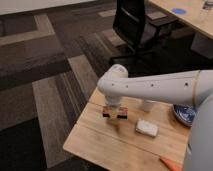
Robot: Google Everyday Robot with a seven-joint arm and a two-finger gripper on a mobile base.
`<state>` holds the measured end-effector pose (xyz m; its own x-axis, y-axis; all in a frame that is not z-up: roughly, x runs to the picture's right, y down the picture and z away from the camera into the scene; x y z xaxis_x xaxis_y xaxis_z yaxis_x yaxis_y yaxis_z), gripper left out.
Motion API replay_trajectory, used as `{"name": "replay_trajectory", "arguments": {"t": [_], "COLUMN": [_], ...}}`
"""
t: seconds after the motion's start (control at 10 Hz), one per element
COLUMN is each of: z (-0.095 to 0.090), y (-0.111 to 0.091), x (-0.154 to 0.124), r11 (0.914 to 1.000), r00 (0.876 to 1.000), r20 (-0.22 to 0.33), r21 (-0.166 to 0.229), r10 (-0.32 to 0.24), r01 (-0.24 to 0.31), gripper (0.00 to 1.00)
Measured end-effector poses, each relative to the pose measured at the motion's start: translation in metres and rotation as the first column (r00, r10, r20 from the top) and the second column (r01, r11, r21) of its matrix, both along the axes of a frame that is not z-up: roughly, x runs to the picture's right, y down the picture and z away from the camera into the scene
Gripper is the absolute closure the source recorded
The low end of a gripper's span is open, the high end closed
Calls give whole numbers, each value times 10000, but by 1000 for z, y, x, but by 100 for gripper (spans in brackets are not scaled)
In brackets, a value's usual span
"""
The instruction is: Place the eraser on the white sponge
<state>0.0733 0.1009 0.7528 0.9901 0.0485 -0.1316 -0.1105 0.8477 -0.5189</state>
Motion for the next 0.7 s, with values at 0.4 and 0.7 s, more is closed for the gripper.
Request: {"name": "replay_trajectory", "arguments": {"t": [0.4, 0.7], "z": [-15, -15], "y": [17, 25], "x": [75, 101], "r11": [9991, 9985], "r00": [9959, 9943], "r20": [-818, -919], "r21": [198, 145], "r10": [381, 534], "r01": [-366, -523], "gripper": [100, 100]}}
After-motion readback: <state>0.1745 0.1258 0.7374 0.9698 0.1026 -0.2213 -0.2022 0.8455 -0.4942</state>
